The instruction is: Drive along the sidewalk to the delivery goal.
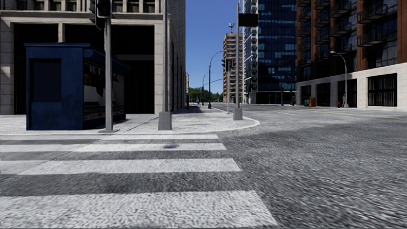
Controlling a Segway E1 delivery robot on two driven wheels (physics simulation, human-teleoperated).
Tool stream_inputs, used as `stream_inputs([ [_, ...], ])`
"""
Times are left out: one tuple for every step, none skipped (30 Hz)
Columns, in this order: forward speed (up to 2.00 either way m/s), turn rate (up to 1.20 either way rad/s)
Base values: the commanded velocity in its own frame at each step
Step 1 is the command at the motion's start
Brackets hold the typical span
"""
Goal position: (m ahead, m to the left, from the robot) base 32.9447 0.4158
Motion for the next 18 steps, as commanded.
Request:
stream_inputs([
  [2.00, 0.00],
  [2.00, 0.00],
  [2.00, 0.00],
  [2.00, 0.00],
  [2.00, 0.26],
  [2.00, 0.75],
  [2.00, 0.89],
  [2.00, 0.44],
  [2.00, 0.00],
  [2.00, 0.00],
  [2.00, 0.00],
  [2.00, 0.00],
  [2.00, 0.00],
  [2.00, 0.00],
  [2.00, 0.00],
  [2.00, 0.00],
  [2.00, 0.00],
  [2.00, 0.00],
])
